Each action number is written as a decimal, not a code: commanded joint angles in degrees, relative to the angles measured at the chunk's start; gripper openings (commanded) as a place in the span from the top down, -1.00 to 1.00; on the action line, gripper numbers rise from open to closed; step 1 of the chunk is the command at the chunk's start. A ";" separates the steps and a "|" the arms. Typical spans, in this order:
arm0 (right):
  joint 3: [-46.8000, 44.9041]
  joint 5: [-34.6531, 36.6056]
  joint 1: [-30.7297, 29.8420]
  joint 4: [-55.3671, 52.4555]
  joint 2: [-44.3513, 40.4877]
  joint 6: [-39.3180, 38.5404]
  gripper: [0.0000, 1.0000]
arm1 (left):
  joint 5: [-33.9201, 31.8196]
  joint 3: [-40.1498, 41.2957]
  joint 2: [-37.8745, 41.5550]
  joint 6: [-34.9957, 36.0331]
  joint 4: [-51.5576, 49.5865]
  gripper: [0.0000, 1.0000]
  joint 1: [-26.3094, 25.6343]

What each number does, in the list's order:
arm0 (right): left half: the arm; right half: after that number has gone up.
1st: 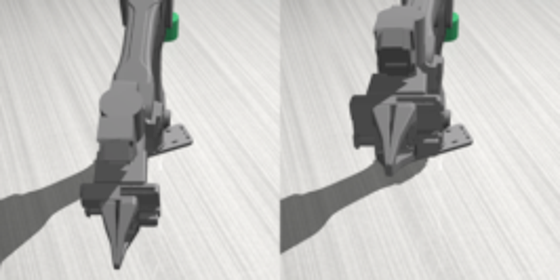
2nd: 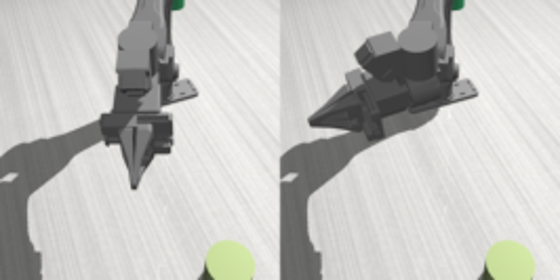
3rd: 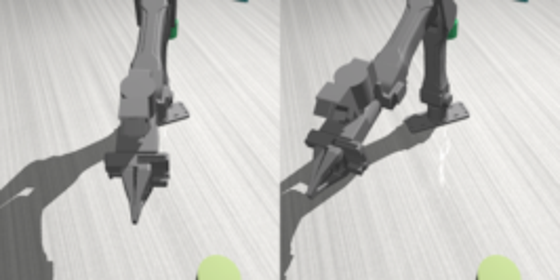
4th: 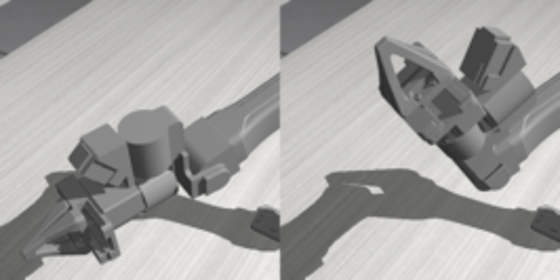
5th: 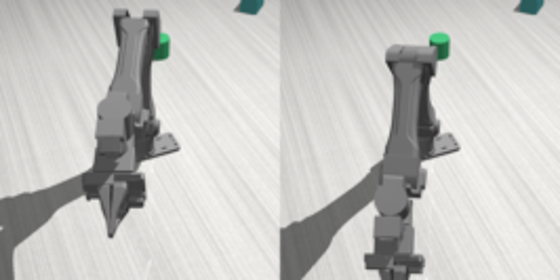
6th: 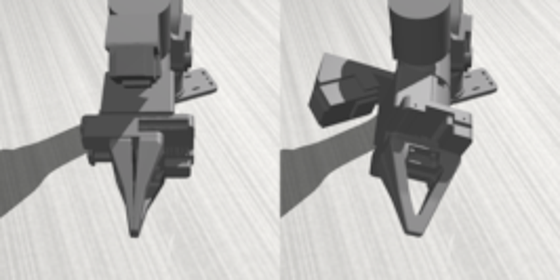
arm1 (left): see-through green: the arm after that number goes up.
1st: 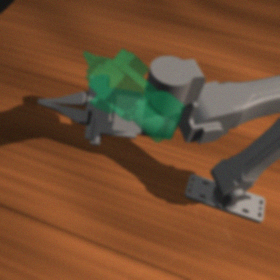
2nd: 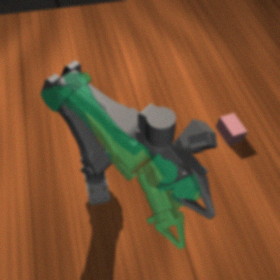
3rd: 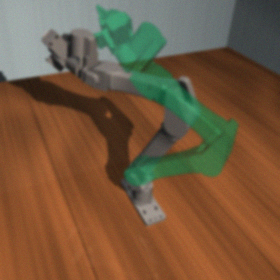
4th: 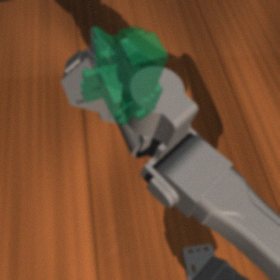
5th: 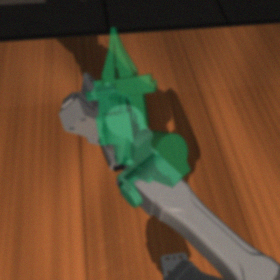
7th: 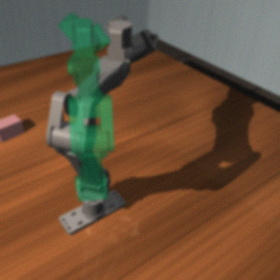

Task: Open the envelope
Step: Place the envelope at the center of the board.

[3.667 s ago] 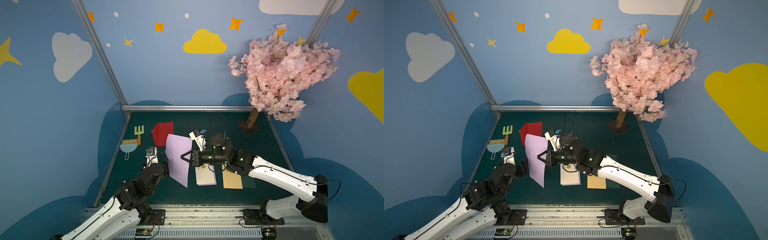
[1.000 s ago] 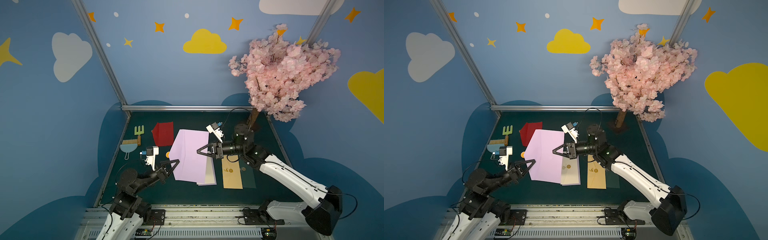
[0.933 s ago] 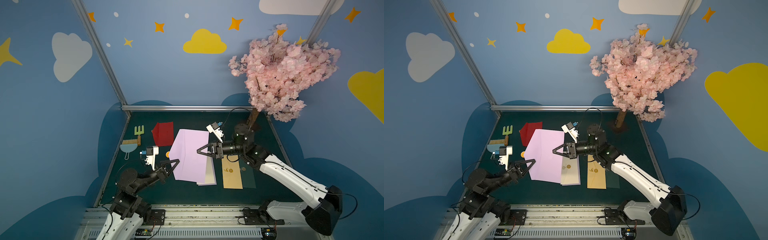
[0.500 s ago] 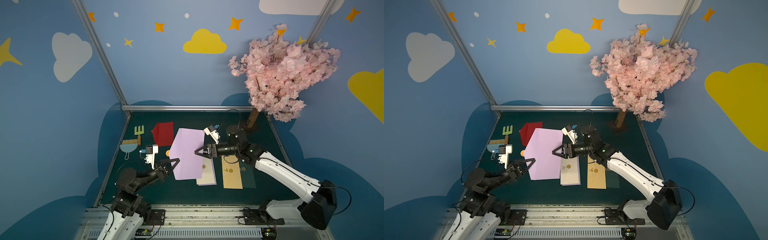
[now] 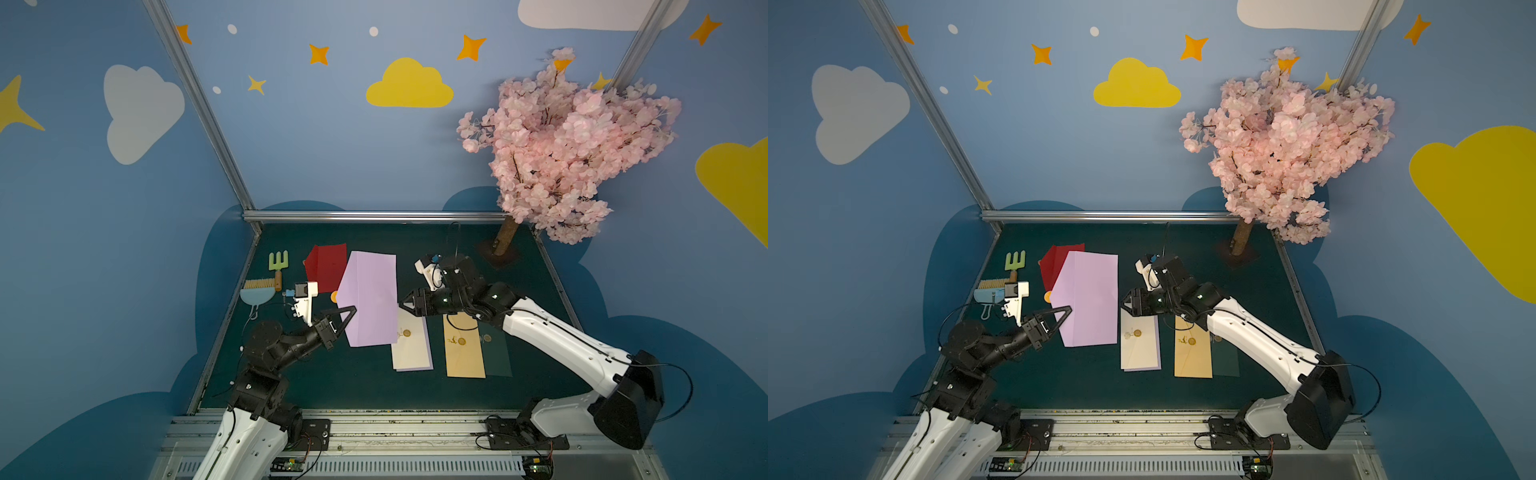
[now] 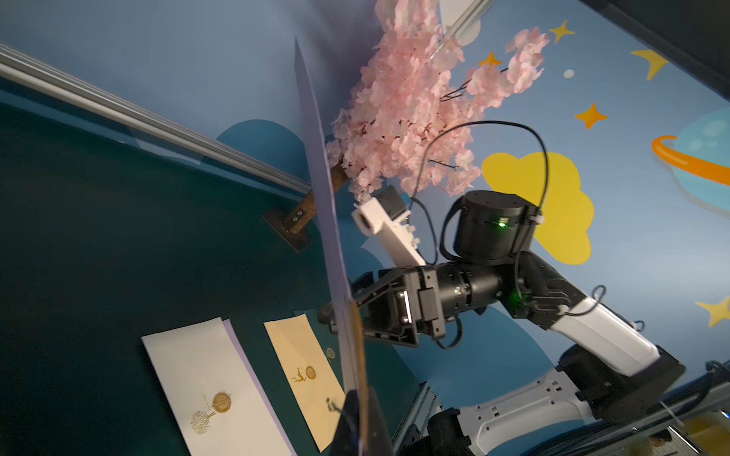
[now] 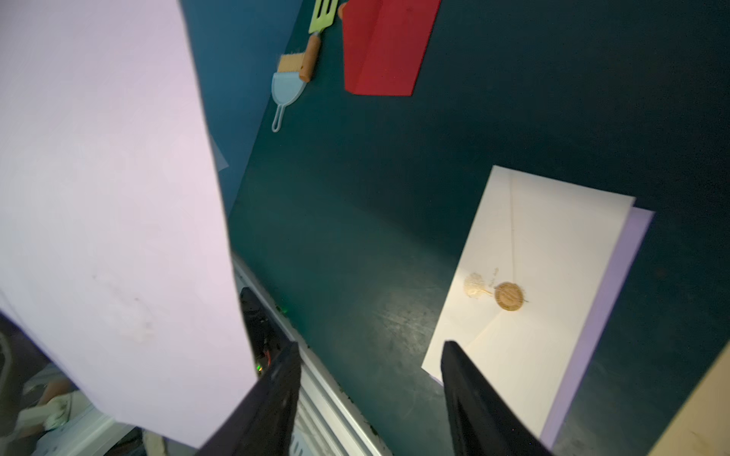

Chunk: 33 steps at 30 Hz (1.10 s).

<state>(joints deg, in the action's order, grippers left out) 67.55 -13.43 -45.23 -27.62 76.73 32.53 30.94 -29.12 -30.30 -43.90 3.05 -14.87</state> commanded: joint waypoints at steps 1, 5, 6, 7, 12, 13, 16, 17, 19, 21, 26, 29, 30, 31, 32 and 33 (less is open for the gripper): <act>-1.15 10.31 -0.62 -6.36 -6.04 -0.51 -0.17 | -2.68 -2.82 -5.63 1.89 1.54 0.95 2.32; -3.76 13.08 -2.58 -7.45 -10.14 0.41 -0.18 | -1.52 -5.95 -16.68 1.22 6.61 0.95 5.20; -4.21 13.61 -3.33 -7.81 -10.72 0.75 -0.17 | -0.56 -7.00 -19.86 0.79 8.51 0.95 5.80; -4.72 14.30 -4.20 -8.16 -11.04 1.11 -0.17 | 0.55 -7.98 -23.21 0.52 10.64 0.95 6.11; -6.52 15.27 -7.41 -8.42 -10.82 3.00 -0.16 | 3.70 -14.36 -36.70 -0.19 16.43 0.95 6.68; -6.92 15.28 -7.99 -8.42 -10.68 3.52 -0.16 | 3.87 -15.57 -39.40 -0.23 17.34 0.95 6.77; -8.07 15.62 -9.06 -7.87 -10.89 4.58 -0.16 | 4.96 -19.21 -47.36 -1.95 21.26 0.95 7.60; -8.25 15.78 -9.38 -7.83 -10.98 4.69 -0.16 | 5.44 -20.36 -49.98 -2.76 22.63 0.95 7.73; -8.50 16.00 -9.83 -7.90 -11.32 4.90 -0.16 | 7.79 -23.86 -56.80 -4.26 25.99 0.95 7.79; -8.59 16.29 -10.12 -8.27 -11.68 4.95 -0.16 | 9.63 -26.81 -63.06 -7.01 29.87 0.95 7.93; -9.22 16.77 -10.38 -9.29 -13.28 5.08 -0.15 | 9.50 -33.88 -75.33 -8.85 32.83 0.95 7.73; -10.05 17.04 -10.31 -9.56 -14.19 5.17 -0.15 | 9.59 -37.51 -81.09 -9.06 32.12 0.95 7.67; -10.23 17.03 -10.31 -9.65 -14.43 5.17 -0.15 | 9.28 -38.66 -82.83 -8.74 31.26 0.95 7.61; -10.48 16.99 -10.27 -9.51 -14.57 5.09 -0.15 | 8.85 -39.63 -84.34 -8.38 30.52 0.95 7.54; -10.64 16.92 -10.31 -9.39 -14.59 4.83 -0.15 | 8.63 -40.48 -85.66 -7.91 29.75 0.95 7.57; -10.68 16.94 -10.31 -9.28 -14.60 4.67 -0.15 | 8.32 -41.57 -87.20 -7.50 28.63 0.95 7.58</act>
<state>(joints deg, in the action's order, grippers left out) 57.60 2.59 -55.24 -35.83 62.94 37.26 39.09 -68.01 -115.44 -52.25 32.42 -7.18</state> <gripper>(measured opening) 0.576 0.050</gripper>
